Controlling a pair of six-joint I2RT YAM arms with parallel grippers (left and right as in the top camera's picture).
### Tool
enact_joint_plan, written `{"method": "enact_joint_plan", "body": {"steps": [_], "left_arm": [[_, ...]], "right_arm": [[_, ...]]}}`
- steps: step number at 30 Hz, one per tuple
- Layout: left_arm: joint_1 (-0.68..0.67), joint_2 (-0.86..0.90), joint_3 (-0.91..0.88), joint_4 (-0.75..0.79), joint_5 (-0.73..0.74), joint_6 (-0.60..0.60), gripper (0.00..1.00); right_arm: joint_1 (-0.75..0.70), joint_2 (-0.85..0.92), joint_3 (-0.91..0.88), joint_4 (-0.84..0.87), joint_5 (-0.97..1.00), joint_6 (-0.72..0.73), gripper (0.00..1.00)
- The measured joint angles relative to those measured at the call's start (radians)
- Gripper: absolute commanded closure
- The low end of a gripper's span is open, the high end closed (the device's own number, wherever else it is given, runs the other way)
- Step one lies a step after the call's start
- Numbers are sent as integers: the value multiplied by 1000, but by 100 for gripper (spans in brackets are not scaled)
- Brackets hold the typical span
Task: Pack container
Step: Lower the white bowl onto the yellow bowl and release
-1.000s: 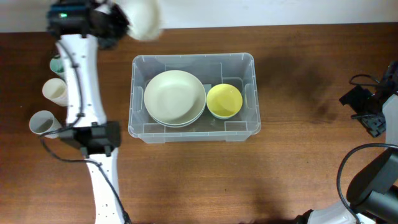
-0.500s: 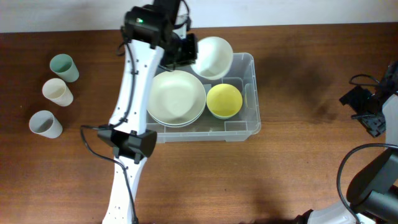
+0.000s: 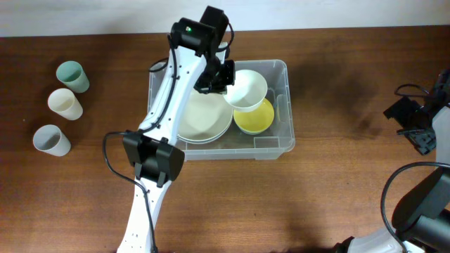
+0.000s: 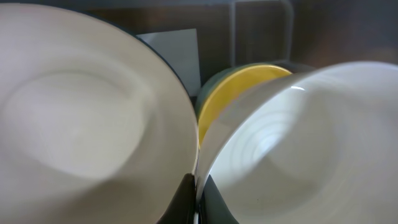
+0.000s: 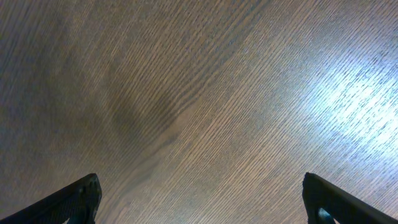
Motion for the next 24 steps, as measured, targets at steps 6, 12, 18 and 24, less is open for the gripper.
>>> {"method": "enact_joint_plan", "body": {"steps": [6,12,18,24], "left_arm": [[-10,0,-94,72,-3,0,99],[-56,0,-153,137,-13,-1,99],[-81,0,-209,160,-28,-12,99],[-77,0,-217,162,-36,-17,89]], "right_arm": [[0,0,0,0,0,0,1],[0,0,0,0,0,0,1],[0,0,0,0,0,-1,1],[0,0,0,0,0,-1,1]]}}
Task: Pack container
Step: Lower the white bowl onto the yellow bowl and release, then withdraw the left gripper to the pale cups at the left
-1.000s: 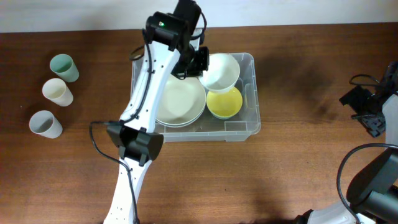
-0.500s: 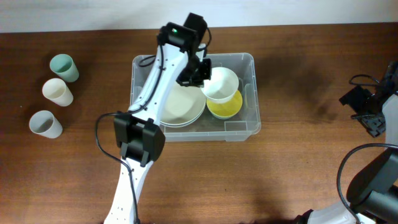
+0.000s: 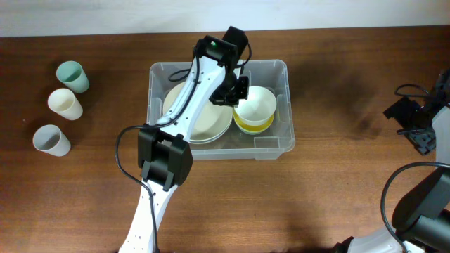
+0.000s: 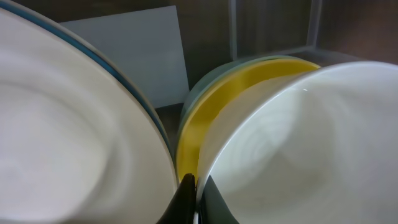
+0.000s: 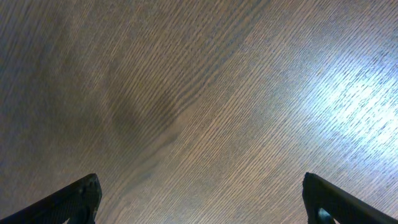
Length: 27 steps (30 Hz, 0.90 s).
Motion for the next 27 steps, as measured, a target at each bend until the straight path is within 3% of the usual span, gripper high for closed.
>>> {"method": "enact_joint_plan", "body": {"steps": [2,6,16,19,27], "left_arm": [[0,0,0,0,-3,-5,59],[0,0,0,0,-16,-10,26],[9,2,56,23,-21,24,18],[37,2,200,-9,-28,39,1],[240,-48,550,-214,-141,27,1]], "right_arm": [[0,0,0,0,0,1,1],[0,0,0,0,0,0,1],[0,0,0,0,0,0,1],[0,0,0,0,0,0,1],[0,0,0,0,0,0,1]]}}
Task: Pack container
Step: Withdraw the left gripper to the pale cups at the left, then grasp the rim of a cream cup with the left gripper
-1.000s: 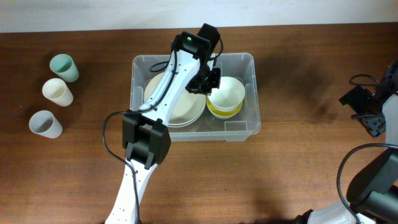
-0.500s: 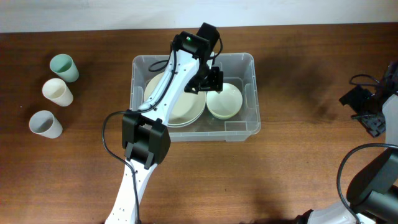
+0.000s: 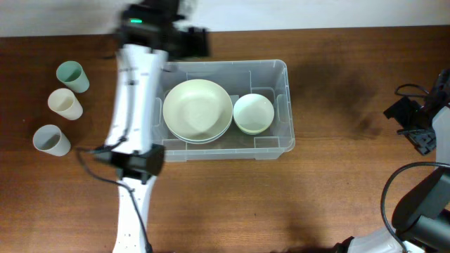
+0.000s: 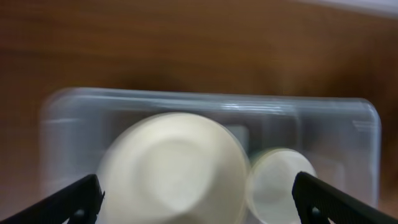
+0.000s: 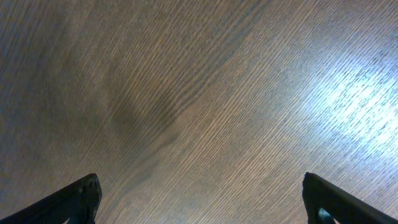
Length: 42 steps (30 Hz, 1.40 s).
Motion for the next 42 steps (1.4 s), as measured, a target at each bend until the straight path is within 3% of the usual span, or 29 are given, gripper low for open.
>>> {"method": "enact_joint_plan", "body": {"steps": [4,10,17,28,42], "left_arm": [[189,-45,43,-14,-11,-4,1],[360,-48,26,-16,-15,-7,1],[498,-48,-140,-18,-54,-7,1],[558,-48,-477,116,-158,17,1],[583,-48,-678,325,-183,311,1]], "right_arm": [[0,0,0,0,0,0,1],[0,0,0,0,0,0,1],[0,0,0,0,0,-1,1],[0,0,0,0,0,0,1],[0,0,0,0,0,0,1]]}}
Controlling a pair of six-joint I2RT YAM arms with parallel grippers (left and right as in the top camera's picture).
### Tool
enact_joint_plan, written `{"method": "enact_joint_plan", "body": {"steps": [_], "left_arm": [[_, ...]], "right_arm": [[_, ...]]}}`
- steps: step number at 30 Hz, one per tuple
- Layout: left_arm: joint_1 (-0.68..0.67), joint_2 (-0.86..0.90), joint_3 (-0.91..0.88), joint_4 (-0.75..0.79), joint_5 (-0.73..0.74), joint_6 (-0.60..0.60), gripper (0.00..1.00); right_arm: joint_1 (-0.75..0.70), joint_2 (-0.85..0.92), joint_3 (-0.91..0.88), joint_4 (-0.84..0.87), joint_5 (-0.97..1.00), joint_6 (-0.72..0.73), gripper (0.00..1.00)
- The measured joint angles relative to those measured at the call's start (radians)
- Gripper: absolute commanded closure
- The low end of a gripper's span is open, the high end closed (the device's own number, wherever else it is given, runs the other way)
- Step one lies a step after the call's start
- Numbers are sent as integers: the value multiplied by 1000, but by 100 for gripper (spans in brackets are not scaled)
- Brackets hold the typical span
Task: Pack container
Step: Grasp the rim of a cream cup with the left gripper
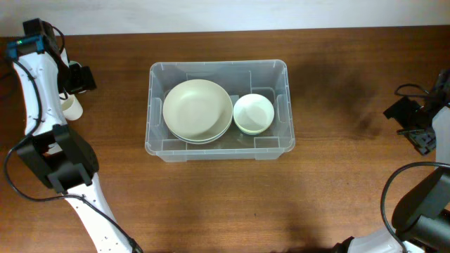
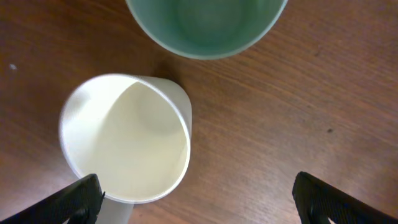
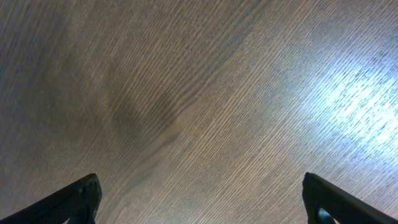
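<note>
A clear plastic container stands mid-table. Inside it lie stacked cream plates and, to their right, a white bowl. My left gripper hangs open at the far left, above the cups. Seen from its wrist, the left gripper is wide apart, with a cream cup under its left finger and a green cup beyond. In the overhead view only part of the cream cup shows. My right gripper is open over bare wood at the far right; its wrist view shows the right gripper holding nothing.
A dark wooden table carries everything. The left arm's black links stand over the table's left side and hide what lies beneath them.
My left gripper, still open, has gone from behind the container's back left corner to the far left, above the cream and green cups. The right arm has not moved.
My left gripper was shut on the white bowl's rim above the container. Then it held the bowl low over a yellow bowl. Then the white bowl sat nested in the yellow one and the gripper was open outside. Now it is over the cups.
</note>
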Motion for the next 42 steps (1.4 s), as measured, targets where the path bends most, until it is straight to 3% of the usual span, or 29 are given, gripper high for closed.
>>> {"method": "enact_joint_plan", "body": {"steps": [11,15,17,21,23,33,42], "left_arm": [[0,0,-185,114,0,48,1],[0,0,-190,139,0,53,11],[0,0,-190,146,0,58,24],[0,0,-190,153,0,61,38],[0,0,-190,153,0,64,52],[0,0,-190,145,0,69,99],[-5,-1,-188,93,5,71,99]], "right_arm": [[0,0,0,0,0,0,1],[0,0,0,0,0,0,1],[0,0,0,0,0,0,1],[0,0,0,0,0,0,1],[0,0,0,0,0,0,1],[0,0,0,0,0,0,1],[0,0,0,0,0,1,1]]}}
